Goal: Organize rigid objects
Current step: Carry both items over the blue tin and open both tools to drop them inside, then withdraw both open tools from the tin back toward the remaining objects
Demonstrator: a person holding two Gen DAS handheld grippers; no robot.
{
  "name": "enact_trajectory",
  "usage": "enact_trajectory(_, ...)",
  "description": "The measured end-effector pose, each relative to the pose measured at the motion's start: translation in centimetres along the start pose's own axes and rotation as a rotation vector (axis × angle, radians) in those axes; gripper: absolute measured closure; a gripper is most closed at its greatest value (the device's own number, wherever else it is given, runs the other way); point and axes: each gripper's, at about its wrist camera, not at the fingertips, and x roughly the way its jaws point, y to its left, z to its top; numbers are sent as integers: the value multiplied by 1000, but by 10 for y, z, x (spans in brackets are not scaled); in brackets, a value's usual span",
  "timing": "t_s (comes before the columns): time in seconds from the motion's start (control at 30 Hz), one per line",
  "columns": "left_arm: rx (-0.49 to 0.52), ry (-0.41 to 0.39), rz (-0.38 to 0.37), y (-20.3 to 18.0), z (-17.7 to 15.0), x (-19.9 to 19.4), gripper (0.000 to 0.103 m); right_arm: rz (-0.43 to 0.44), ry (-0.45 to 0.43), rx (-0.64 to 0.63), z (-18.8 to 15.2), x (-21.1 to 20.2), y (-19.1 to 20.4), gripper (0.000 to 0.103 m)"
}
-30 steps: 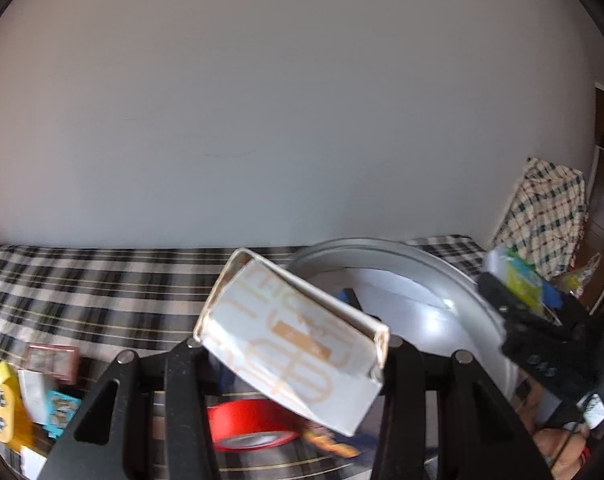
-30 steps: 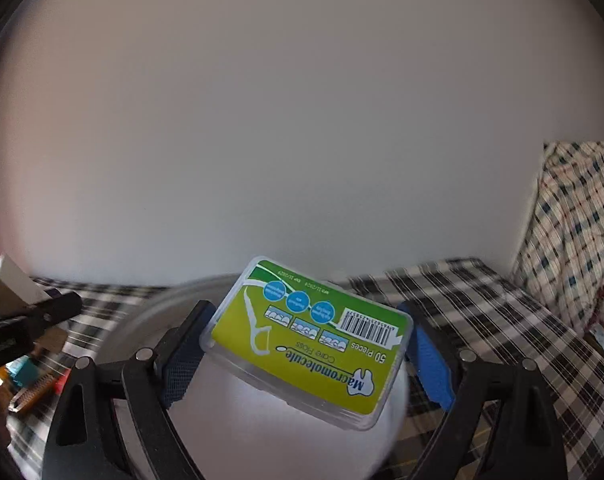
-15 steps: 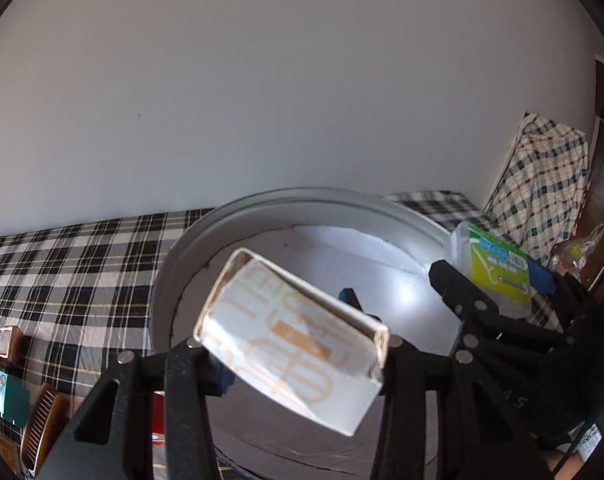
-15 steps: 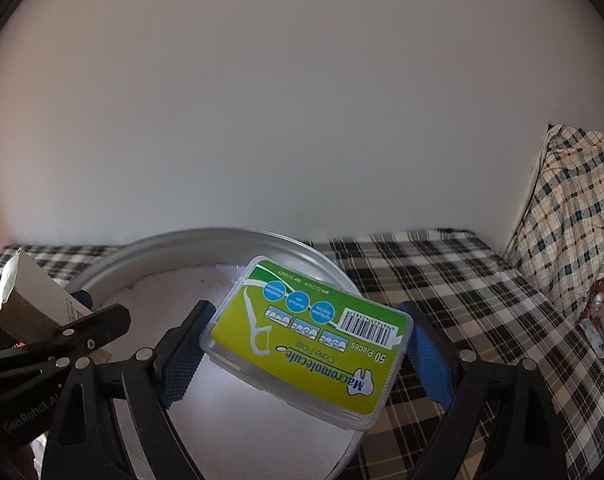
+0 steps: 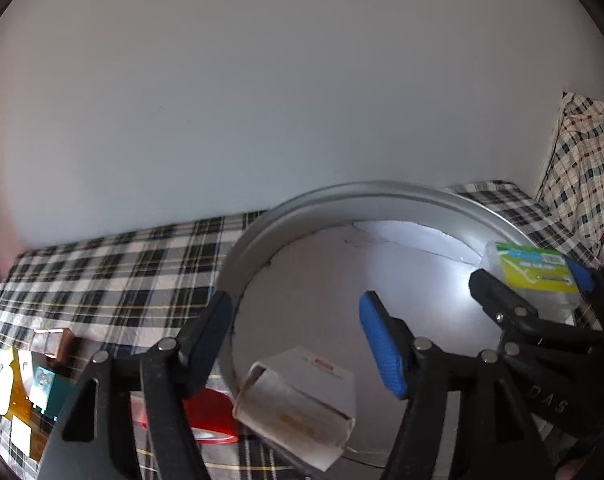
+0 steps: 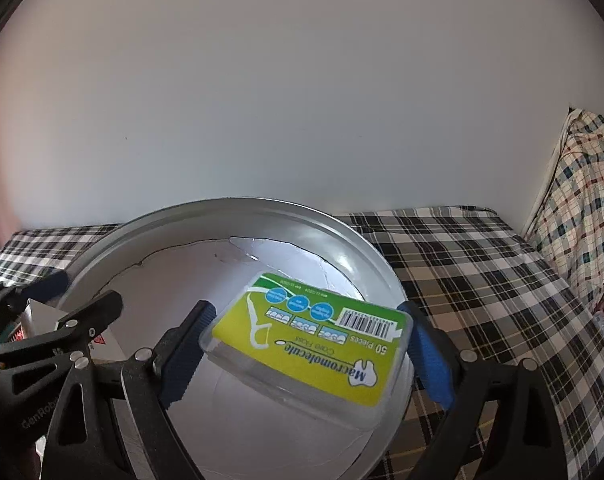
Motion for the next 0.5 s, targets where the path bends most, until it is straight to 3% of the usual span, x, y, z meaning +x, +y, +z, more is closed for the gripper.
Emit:
enact_trajectory(0.03,-3,-8,-4,1,0,-3,33,14,7,11,0,0,-2,10)
enact_trajectory(0.13,-55,-35,46,14,-1,-13,0,66,0,70,0,-3,-11,10)
enact_trajectory(0.33,-107,-103,19,27,2,-29,0,284,-21,306,1,-10,-41,4)
enact_trajectory(0.4,-84,-112,34,25,2,-31,0,294,-42,355,0,-14,-49,4)
enact_trajectory(0.5,-66,-125,58,24,-1,-34,0,233,-78,363,0,-20,-51,4)
